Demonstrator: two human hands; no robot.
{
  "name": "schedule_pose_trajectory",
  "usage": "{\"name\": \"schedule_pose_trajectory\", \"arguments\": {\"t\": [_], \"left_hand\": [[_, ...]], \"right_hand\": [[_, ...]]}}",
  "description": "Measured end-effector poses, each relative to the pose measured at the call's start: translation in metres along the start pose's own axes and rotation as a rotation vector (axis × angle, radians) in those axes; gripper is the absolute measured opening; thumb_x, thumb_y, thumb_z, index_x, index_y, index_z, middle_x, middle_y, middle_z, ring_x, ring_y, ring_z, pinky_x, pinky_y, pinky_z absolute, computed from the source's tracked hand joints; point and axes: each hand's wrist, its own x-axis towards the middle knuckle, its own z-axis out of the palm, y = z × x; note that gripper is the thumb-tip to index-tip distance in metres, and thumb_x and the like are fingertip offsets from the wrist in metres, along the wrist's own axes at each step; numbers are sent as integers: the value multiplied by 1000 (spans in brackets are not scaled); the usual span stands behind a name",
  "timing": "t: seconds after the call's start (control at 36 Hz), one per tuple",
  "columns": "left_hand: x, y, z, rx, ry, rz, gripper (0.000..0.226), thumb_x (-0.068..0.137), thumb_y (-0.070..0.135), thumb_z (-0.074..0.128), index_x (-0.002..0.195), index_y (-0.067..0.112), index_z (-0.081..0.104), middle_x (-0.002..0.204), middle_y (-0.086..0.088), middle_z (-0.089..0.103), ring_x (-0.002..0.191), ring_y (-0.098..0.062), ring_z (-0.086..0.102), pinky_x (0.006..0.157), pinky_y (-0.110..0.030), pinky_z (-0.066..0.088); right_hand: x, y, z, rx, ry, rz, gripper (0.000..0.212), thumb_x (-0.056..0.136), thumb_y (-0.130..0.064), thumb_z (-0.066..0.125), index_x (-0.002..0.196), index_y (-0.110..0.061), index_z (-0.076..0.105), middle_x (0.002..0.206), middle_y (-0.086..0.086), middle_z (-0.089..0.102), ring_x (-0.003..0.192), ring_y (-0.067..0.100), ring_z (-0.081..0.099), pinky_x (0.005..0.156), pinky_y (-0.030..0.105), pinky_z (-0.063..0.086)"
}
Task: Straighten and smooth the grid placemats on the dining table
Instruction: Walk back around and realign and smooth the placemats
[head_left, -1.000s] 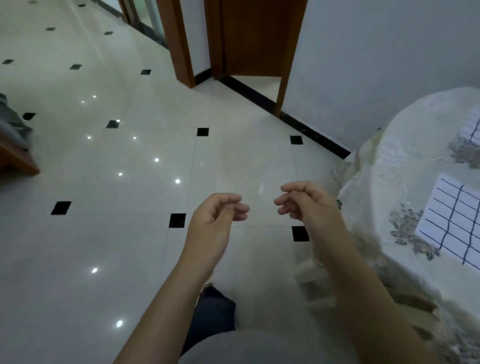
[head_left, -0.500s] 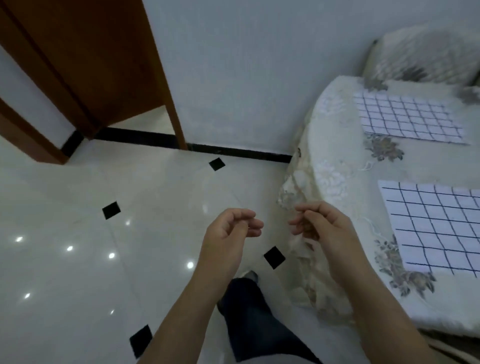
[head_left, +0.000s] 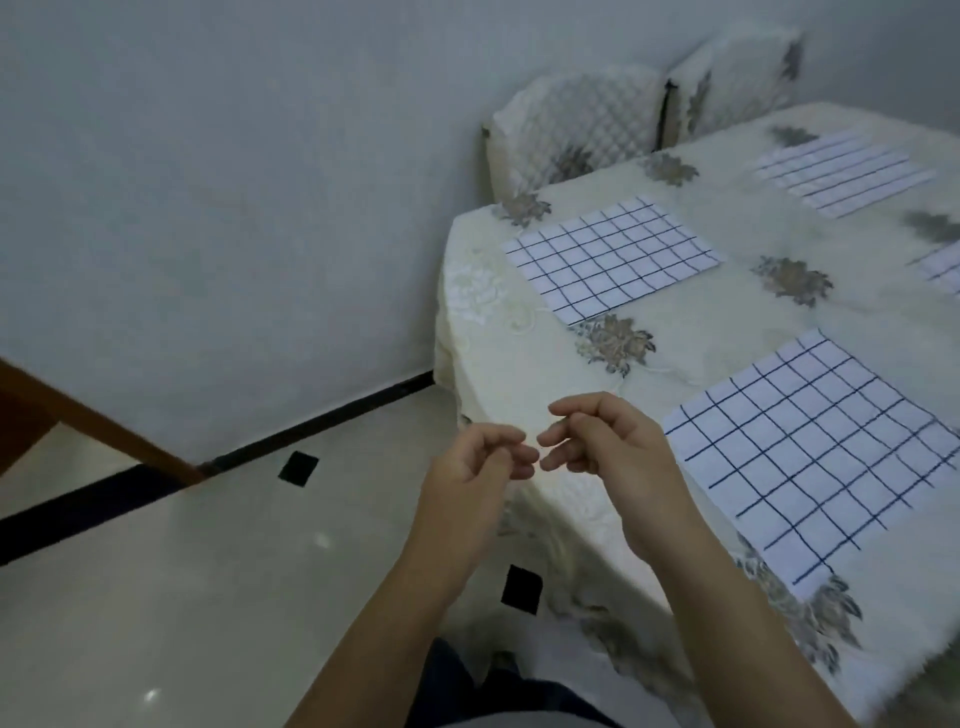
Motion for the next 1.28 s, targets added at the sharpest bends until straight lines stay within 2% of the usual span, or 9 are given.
{"name": "schedule_pose_trajectory", "arguments": {"t": [0.17, 0.36, 0.47, 0.69, 0.78, 0.94, 1.06, 1.19, 1.28], "left_hand": [[65, 16, 11, 73, -305, 5, 24, 94, 2, 41, 88, 17, 59, 84, 2, 68, 64, 6, 61, 57, -1, 40], [128, 34, 17, 201, -608, 33, 24, 93, 2, 40, 88, 18, 58, 84, 1, 68, 72, -6, 63, 55, 0, 39], [156, 43, 37, 253, -726, 44, 25, 94, 2, 39, 87, 18, 57, 84, 1, 66, 73, -9, 61, 53, 0, 39], [174, 33, 94, 379, -913, -22, 21, 94, 5, 40, 91, 19, 56, 84, 5, 64, 74, -7, 60, 52, -2, 40], [181, 31, 118, 417, -921, -9, 23, 94, 6, 40, 87, 23, 54, 83, 5, 63, 75, -8, 60, 56, -11, 40], [192, 24, 165, 565, -968, -17, 17, 95, 11, 41, 105, 15, 55, 96, 1, 62, 86, -14, 60, 62, -18, 40], [208, 7, 197, 737, -944, 0, 25, 92, 15, 45, 115, 13, 53, 109, -3, 58, 101, -21, 57, 75, -28, 40], [222, -15, 224, 883, -898, -29, 34, 92, 17, 44, 125, 11, 47, 103, -2, 49, 91, -18, 48, 77, -27, 37], [230, -29, 230, 934, -880, -35, 38, 91, 17, 45, 127, 5, 43, 99, -4, 49, 81, -15, 46, 66, -26, 37]], "right_hand": [[27, -5, -17, 78, 351, 48, 26, 91, -1, 42, 85, -15, 64, 65, -3, 69, 55, 9, 61, 65, 24, 43], [48, -15, -16, 226, 703, 61, 27, 91, 0, 42, 83, -14, 64, 63, -2, 70, 53, 9, 61, 65, 26, 43], [50, -15, -19, 262, 855, 60, 26, 91, 0, 41, 84, -13, 63, 62, -3, 69, 53, 7, 61, 63, 25, 43], [34, 1, -52, 346, 1107, 158, 24, 90, -1, 44, 82, -14, 62, 72, 2, 67, 63, 17, 59, 63, 26, 41], [35, 6, -72, 382, 1157, 176, 25, 91, -1, 42, 82, -14, 61, 73, 3, 65, 64, 17, 58, 61, 25, 40], [30, 19, -120, 420, 1232, 201, 25, 91, -3, 41, 82, -15, 61, 80, 4, 64, 68, 17, 59, 63, 25, 40], [28, 36, -152, 409, 1220, 269, 23, 93, -7, 42, 82, -15, 60, 87, 6, 64, 75, 18, 59, 64, 26, 41], [34, 67, -187, 370, 1175, 376, 18, 94, -12, 44, 87, -14, 61, 96, 9, 64, 80, 19, 59, 63, 26, 40], [38, 83, -200, 346, 1157, 439, 16, 95, -14, 44, 98, -9, 59, 104, 11, 62, 86, 21, 57, 65, 27, 40]]}}
